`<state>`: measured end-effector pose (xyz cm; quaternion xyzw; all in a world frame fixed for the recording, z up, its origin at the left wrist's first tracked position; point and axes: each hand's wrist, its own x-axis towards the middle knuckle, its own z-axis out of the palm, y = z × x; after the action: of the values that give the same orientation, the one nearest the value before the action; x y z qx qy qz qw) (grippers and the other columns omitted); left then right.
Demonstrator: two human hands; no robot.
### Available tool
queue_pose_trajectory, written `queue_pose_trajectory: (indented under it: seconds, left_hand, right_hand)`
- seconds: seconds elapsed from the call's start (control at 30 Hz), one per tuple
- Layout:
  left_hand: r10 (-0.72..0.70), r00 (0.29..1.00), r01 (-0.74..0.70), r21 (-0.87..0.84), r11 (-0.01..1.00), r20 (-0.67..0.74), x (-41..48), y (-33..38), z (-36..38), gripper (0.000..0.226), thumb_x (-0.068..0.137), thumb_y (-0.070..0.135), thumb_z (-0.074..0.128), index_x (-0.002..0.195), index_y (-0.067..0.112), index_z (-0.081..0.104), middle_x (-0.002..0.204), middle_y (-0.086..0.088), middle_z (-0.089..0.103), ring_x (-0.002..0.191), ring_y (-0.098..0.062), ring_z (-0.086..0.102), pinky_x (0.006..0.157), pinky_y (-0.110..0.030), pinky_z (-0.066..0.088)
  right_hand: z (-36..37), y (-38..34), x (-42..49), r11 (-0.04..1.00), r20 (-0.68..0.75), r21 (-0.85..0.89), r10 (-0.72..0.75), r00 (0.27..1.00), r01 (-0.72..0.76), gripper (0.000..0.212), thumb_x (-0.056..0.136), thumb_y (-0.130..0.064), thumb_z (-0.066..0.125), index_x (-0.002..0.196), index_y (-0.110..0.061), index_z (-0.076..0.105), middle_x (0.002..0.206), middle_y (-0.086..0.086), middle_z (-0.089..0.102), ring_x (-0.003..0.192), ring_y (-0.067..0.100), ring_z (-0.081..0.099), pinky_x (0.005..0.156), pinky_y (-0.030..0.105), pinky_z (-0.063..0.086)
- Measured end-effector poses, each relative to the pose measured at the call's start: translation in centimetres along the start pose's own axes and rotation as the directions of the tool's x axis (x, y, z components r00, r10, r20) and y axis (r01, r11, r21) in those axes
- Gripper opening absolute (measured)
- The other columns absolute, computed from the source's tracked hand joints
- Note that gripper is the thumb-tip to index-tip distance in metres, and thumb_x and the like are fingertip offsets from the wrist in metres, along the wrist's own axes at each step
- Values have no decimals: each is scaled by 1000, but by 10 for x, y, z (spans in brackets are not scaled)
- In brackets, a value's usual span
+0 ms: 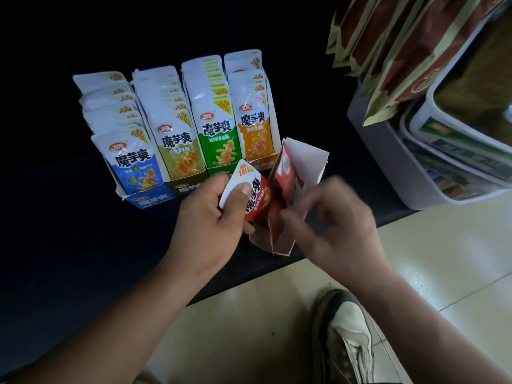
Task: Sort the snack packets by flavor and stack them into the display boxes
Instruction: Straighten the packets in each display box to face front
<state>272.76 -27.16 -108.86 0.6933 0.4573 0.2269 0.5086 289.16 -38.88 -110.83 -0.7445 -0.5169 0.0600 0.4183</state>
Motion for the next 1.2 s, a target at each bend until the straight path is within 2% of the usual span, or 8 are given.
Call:
queue_pose_trajectory:
  seconds: [0.13, 0.27, 0.37, 0.47, 0.63, 0.87, 1.13, 1.2]
  left_hand:
    - [-76, 997, 75, -128, 989, -2, -1, 0, -1, 14, 103, 25, 61, 114, 22, 68, 82, 2, 75, 66, -15, 75, 50, -21, 53]
    - [-50, 999, 51, -128, 991, 11, -4, 0, -2, 14, 97, 11, 69, 102, 24, 69, 85, 6, 77, 69, -10, 75, 54, -17, 53]
    - [81, 996, -82, -46, 996, -25, -5, 2, -7, 15, 96, 12, 68, 100, 26, 72, 86, 15, 76, 71, -4, 72, 57, -15, 51]
    - [189, 981, -190, 13, 982, 40, -6, 8, -11, 13, 99, 15, 66, 100, 26, 73, 81, 16, 75, 69, -1, 68, 55, -16, 49]
    - [257, 934, -285, 86, 955, 246, -9, 12, -6, 24, 99, 7, 65, 111, 25, 78, 78, 33, 66, 66, 16, 59, 56, 0, 38]
    - [178, 838, -321, 202, 925, 516, -5, -2, -5, 29, 97, 10, 67, 109, 35, 78, 105, 24, 68, 102, 0, 66, 82, -25, 55]
    - [19, 859, -193, 288, 938, 512, -1, -3, -18, 57, 88, -8, 55, 95, 44, 78, 97, 16, 66, 100, -3, 64, 88, -31, 54]
    - [8, 880, -176, 311, 934, 474, -1, -3, -22, 66, 86, -12, 49, 96, 47, 77, 98, 15, 66, 101, -2, 64, 88, -27, 53]
  right_hand:
    - [11, -9, -7, 965, 234, -261, 34, 972, 29, 53, 70, -83, 63, 78, -31, 68, 90, -17, 61, 80, 5, 64, 54, 31, 51]
    - [14, -7, -5, 973, 131, -227, 71, 989, -40, 32, 84, -55, 68, 72, -26, 68, 84, -12, 59, 69, 10, 61, 53, 32, 50]
    - [-2, -6, 10, 975, -48, 53, 219, 975, -216, 26, 94, -34, 69, 75, -18, 63, 71, -8, 58, 61, 8, 53, 56, 28, 44]
    - [-17, -7, 28, 889, -112, 272, 410, 905, -369, 25, 100, -34, 65, 81, -17, 62, 69, -2, 62, 64, 14, 58, 59, 36, 49]
    - [-14, -5, 27, 799, -35, 411, 494, 869, -438, 31, 100, -43, 64, 85, -15, 62, 81, 14, 68, 82, 38, 67, 70, 59, 57]
    - [-22, -7, 26, 802, -97, 435, 493, 864, -409, 20, 101, -39, 65, 88, -24, 64, 84, 7, 71, 83, 29, 73, 69, 58, 60]
    - [-20, -18, 18, 834, -177, 457, 425, 888, -308, 15, 103, -35, 63, 90, -27, 60, 89, 12, 67, 83, 33, 68, 67, 55, 58]
    - [-23, -20, 18, 835, -219, 467, 429, 876, -293, 15, 104, -33, 61, 91, -27, 57, 86, 4, 65, 79, 22, 65, 67, 48, 56]
